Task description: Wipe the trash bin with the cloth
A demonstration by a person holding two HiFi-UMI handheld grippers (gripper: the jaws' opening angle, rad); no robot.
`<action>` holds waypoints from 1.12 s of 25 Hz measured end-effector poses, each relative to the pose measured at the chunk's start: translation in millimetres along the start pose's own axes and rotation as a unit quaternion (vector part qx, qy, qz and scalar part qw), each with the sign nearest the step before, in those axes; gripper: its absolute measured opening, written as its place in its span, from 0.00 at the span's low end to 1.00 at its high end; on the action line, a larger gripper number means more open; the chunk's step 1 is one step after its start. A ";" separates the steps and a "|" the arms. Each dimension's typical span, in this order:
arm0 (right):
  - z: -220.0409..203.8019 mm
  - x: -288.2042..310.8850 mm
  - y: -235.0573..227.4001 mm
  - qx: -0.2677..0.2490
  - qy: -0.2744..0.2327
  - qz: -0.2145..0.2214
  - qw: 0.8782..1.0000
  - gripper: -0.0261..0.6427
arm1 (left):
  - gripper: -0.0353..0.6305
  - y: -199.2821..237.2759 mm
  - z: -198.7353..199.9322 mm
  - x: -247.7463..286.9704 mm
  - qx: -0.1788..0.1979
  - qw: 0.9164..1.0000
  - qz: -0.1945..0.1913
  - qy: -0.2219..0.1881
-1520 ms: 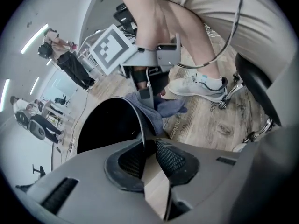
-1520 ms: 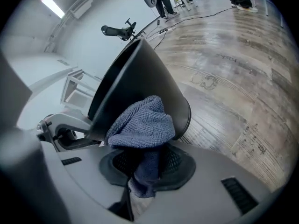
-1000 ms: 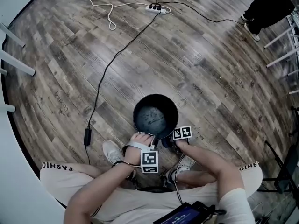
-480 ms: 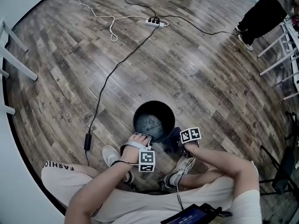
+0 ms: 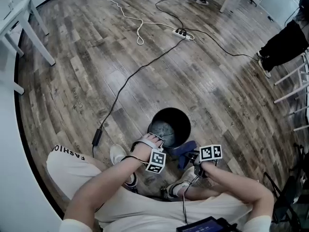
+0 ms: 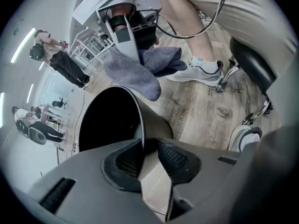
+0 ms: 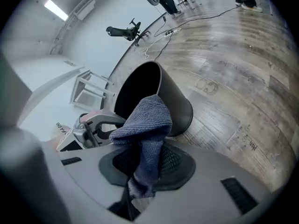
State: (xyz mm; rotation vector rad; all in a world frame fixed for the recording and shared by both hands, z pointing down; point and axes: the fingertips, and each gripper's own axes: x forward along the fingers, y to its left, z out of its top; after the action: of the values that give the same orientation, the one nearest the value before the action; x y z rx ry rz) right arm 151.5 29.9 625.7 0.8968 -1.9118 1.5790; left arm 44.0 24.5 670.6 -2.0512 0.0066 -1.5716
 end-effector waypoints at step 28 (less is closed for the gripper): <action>-33.2 185.8 -149.9 0.002 0.000 -0.055 0.999 0.16 | 0.20 0.0 26.7 -2.4 -0.015 0.999 0.022 -0.025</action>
State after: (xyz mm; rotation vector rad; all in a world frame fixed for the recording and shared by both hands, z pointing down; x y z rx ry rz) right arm 140.9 13.7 866.0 0.9866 -1.8285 1.5192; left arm 67.1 36.4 664.0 -2.0981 0.0571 -1.5025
